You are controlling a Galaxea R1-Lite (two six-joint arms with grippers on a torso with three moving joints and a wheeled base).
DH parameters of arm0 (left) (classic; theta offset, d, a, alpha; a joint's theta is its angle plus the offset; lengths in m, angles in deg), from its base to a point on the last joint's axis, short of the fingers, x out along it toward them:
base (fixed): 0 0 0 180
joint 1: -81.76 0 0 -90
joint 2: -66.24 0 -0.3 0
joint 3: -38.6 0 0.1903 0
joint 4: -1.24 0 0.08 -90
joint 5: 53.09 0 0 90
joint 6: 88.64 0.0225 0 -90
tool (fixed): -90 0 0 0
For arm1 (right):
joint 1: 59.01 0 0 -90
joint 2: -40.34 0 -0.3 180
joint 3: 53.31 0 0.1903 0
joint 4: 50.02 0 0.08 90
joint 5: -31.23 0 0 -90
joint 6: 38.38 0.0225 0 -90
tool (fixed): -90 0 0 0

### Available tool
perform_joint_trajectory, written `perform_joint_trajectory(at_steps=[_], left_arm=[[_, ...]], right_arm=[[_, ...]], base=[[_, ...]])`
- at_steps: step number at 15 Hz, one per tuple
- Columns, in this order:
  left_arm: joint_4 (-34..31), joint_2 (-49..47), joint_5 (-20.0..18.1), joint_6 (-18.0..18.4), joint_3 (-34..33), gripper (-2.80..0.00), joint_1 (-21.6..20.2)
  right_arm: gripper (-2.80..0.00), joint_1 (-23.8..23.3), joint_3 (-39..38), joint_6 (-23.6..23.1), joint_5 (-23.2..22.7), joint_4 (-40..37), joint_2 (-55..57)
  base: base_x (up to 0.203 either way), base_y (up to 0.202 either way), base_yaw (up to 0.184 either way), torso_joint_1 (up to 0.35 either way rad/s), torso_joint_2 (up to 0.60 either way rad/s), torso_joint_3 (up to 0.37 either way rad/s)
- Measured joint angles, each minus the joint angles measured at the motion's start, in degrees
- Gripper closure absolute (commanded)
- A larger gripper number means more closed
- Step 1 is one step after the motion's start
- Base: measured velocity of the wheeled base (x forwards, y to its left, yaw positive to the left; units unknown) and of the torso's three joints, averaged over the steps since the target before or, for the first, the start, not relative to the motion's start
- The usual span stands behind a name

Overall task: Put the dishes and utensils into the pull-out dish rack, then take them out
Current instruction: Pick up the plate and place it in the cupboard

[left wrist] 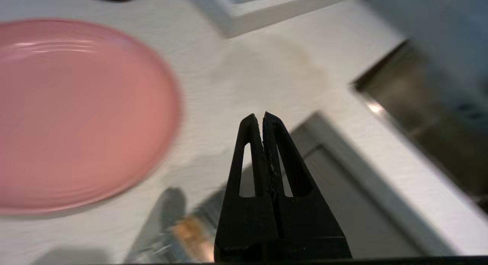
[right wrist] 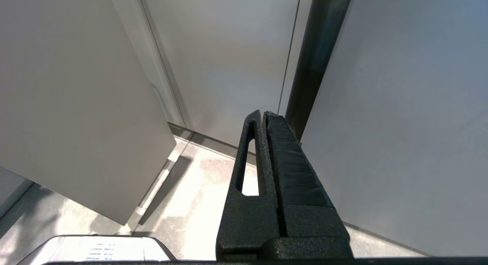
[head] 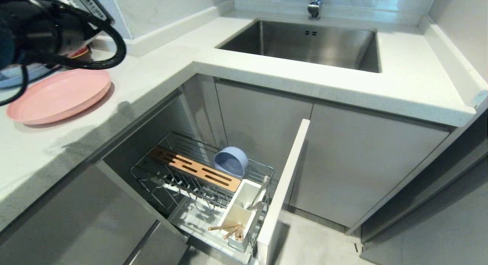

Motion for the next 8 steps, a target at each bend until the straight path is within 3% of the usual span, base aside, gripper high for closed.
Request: perform_joint_trajectory(at_steps=[4,8], left_arm=[[-20.61,3.02,-1.90,0.26,5.27,0.00,-9.20],[-25.45,2.68,-3.40,2.88,8.57,0.00,-17.12]], right_arm=[[0.00,0.00,0.00,0.01,0.00,0.00,0.00],[0.00,0.00,0.00,-0.01,0.00,0.00,0.00]], base=[[0.000,0.000,0.000,0.000,0.00,0.000],[0.000,0.000,0.000,0.000,0.00,0.000]])
